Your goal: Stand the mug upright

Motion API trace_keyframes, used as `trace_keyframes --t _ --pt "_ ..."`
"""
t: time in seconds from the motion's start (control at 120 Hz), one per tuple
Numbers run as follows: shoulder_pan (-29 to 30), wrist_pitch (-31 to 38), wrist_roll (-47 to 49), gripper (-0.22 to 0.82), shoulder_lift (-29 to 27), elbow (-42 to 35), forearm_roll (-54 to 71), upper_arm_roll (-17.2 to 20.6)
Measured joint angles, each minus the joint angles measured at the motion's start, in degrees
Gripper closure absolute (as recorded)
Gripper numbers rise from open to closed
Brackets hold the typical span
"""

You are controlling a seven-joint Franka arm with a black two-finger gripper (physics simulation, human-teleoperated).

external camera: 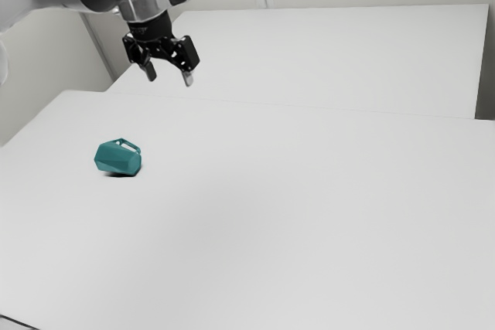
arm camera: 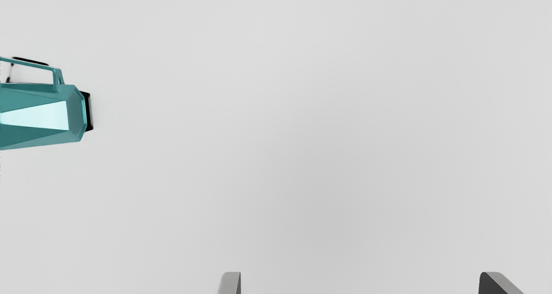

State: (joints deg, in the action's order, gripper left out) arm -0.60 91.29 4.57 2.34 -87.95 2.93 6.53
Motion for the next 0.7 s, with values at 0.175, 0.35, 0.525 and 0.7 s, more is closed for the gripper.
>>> trace_keyframes --t 0.175,0.35,0.525,0.7 --pt "0.05 -0.07 -0.06 0.0 -0.03 1.88 0.01 0.46" --pt "-0.16 0.1 -0.04 0.0 -0.3 1.9 0.05 0.5" --pt "0.03 1.67 0.0 0.0 -0.92 -0.2 -0.78 0.39" --pt "1.29 5.5 0.97 0.0 -1.31 -4.85 -2.68 0.18"
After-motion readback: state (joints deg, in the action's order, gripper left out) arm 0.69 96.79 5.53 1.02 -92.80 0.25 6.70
